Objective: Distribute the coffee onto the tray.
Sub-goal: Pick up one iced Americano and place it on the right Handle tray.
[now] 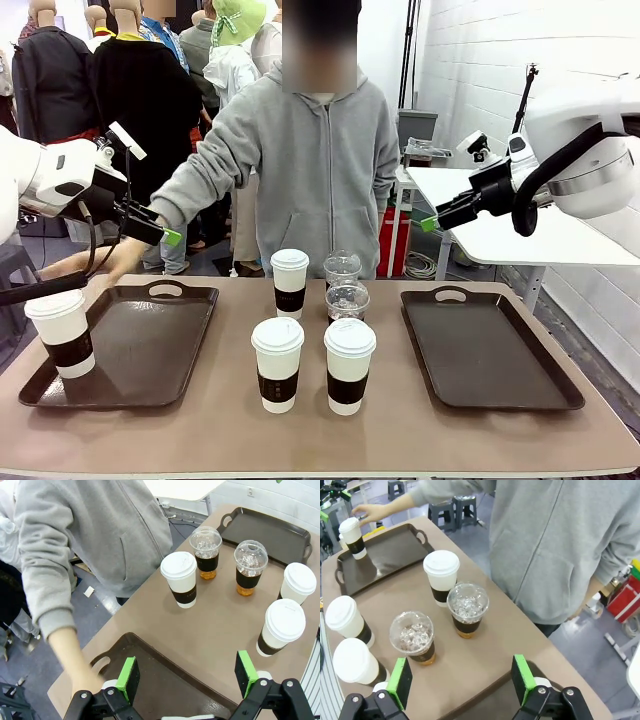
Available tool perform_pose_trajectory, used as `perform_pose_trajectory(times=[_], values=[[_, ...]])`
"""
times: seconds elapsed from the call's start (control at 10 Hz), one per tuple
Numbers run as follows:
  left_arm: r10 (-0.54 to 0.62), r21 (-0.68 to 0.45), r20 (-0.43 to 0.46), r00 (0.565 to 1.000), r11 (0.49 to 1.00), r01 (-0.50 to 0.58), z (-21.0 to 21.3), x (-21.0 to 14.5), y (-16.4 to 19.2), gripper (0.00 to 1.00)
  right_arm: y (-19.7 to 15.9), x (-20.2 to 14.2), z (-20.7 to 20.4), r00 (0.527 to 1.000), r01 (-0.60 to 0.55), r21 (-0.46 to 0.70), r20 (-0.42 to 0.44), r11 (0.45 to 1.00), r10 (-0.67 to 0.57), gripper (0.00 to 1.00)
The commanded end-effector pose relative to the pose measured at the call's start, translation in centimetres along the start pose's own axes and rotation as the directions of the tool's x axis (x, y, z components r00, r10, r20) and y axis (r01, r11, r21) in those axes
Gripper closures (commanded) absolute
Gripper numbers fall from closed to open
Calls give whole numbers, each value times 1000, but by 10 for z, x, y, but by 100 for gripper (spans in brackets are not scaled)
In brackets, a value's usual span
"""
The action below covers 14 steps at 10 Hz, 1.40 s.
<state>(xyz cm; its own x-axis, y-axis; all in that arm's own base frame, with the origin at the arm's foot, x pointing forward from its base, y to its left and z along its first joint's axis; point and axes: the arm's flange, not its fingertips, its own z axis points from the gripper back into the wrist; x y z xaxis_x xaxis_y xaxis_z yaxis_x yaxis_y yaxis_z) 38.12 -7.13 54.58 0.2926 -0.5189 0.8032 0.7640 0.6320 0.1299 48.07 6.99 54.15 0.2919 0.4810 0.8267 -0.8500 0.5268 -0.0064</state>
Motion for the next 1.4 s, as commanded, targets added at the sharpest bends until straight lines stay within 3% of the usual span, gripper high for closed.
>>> perform_pose_trajectory(times=[0.0, 0.2, 0.4, 0.6, 0.9, 1.3], values=[[6, -2, 1, 1000, 1000, -6, -1, -1, 1, 0, -13, 10, -7, 1000, 0, 61, 21, 998, -2, 0], [6, -2, 1, 1000, 1000, -6, -1, -1, 1, 0, -52, 12, -21, 999, 8, 217, 46, 976, -19, 0], [6, -2, 1, 1000, 1000, -6, -1, -1, 1, 0, -72, -6, -31, 997, 9, 294, 68, 956, -30, 0], [6, -2, 1, 1000, 1000, -6, -1, -1, 1, 0, -85, -25, -41, 994, -62, 313, 109, 948, 29, 0], [6, -2, 1, 1000, 1000, -6, -1, -1, 1, 0, -97, -60, -61, 959, -201, 270, 250, 942, 133, 0], [6, -2, 1, 1000, 1000, -6, -1, -1, 1, 0, -111, -92, -78, 925, -206, 302, 370, 931, 85, 0]])
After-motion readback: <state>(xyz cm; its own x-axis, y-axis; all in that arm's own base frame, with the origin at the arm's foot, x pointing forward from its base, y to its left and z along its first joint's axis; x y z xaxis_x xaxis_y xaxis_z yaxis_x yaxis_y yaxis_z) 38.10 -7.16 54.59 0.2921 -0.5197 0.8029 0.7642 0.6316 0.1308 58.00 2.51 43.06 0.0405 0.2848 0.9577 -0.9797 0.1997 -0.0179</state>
